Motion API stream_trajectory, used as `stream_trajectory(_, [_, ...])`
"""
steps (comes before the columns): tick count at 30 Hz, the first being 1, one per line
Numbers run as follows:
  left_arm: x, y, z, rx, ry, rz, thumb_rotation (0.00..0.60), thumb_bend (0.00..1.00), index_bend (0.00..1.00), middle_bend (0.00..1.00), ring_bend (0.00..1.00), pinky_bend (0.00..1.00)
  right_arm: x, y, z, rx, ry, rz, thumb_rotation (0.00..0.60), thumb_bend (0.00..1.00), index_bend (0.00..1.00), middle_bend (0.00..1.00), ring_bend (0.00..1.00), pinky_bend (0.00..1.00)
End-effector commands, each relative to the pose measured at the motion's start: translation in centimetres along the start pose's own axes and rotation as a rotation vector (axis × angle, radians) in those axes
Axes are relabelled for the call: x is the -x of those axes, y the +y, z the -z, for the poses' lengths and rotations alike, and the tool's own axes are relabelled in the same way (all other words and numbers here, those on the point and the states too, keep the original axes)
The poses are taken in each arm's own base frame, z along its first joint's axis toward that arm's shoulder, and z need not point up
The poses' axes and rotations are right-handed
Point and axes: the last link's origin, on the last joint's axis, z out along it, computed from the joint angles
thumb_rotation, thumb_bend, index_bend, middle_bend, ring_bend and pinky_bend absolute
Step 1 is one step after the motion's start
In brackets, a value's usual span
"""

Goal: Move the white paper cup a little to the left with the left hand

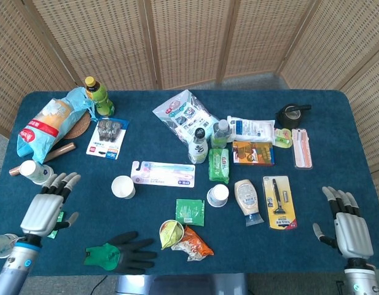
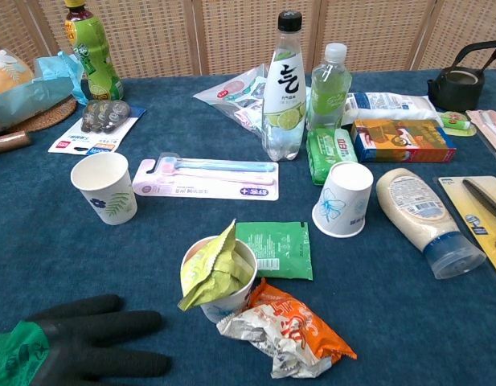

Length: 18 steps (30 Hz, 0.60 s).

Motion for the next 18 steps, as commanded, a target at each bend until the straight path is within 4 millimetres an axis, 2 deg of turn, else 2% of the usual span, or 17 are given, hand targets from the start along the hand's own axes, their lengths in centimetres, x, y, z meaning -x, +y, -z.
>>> stream_trajectory(1, [0.3, 0.9, -1.9, 0.016, -0.018, -0.001, 0.6, 0.35, 0.02, 0.1, 0.02, 0.08, 0.0, 0.3, -0.3, 0.009, -0.004, 0.001, 0.6, 0.38, 0.0, 0.03, 0.0, 0.0])
stream_trajectory(10, [1.4, 3.3, -5.8, 0.066, -0.07, 0.01, 0.6, 0.35, 0.03, 0.12, 0.04, 0.08, -0.1, 0.6, -0.5, 0.017, 0.0, -0.007, 0.6, 0.38, 0.0, 0.03, 0.0, 0.0])
stream_trajectory(18, [2.9, 4.8, -7.7, 0.108, -0.122, 0.024, 0.6, 0.35, 0.04, 0.13, 0.06, 0.09, -0.4, 1.0, -0.1, 0.03, 0.011, -0.012, 0.6, 0.38, 0.0, 0.03, 0.0, 0.0])
